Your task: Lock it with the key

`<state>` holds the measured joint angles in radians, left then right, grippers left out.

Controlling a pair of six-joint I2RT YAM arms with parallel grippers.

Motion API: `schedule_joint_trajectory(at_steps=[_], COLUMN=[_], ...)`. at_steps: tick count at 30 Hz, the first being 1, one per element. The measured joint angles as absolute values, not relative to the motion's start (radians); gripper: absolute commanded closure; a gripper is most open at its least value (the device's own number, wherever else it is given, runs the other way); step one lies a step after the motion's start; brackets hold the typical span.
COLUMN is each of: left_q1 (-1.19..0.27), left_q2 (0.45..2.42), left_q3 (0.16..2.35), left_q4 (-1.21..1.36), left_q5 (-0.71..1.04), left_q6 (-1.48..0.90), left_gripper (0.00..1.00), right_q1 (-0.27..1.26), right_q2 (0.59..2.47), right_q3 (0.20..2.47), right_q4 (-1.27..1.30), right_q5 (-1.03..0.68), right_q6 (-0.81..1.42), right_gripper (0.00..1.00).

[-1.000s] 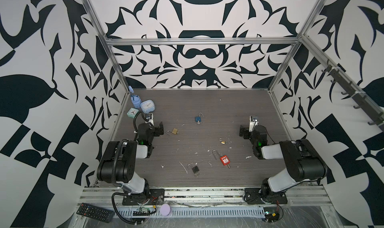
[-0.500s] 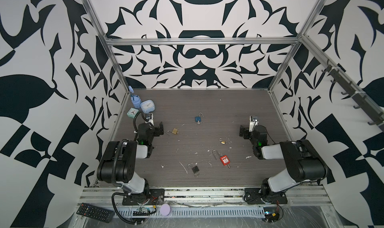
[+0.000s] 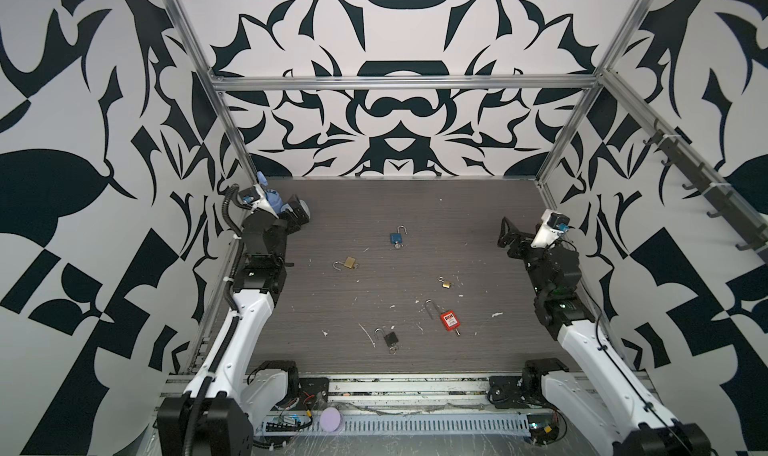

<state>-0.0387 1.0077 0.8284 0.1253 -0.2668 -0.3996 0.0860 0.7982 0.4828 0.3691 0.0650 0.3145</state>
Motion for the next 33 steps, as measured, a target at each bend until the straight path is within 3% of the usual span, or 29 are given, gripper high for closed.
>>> schedule_joint_trajectory(at_steps=[6,10,14,20,27,33], left_q1=[-0.026,-0.206,-0.421,-0.598,-0.665,-0.683], left_q2=[0.994,1.075,1.230,1.432,1.625,1.800], left_q3=[0.921,1.000,1.141,1.260,1.324,1.425], left_q4=[-0.062,-0.205,-0.362,-0.538,-0.670,-0.735], left_q5=[-0.162,-0.162,-0.202,-0.245,-0.244,-0.229], left_q6=[-0.543,-0.553,-0.538,-0.566,-0.628,-0.637], left_gripper=[0.01,0.01,0.01,0.01,0.01,0.00], right_q1=[0.088,0.162,0.384,0.684,0.906,0.945], right_q2=[0.808,0.906,0.971,1.113,1.185,1.204], right_q3=[0.494,0.527,0.527,0.526,0.471,0.417], right_q4=[0.332,0.296,0.299,0.319,0.392,0.467], right_q5=[-0.072,-0.113,-0.058,0.060,0.176,0.220], right_q6=[0.371,0.342,0.243,0.056,-0.108,-0.135], right_gripper=[0.00,0.00,0.00,0.00,0.00,0.00])
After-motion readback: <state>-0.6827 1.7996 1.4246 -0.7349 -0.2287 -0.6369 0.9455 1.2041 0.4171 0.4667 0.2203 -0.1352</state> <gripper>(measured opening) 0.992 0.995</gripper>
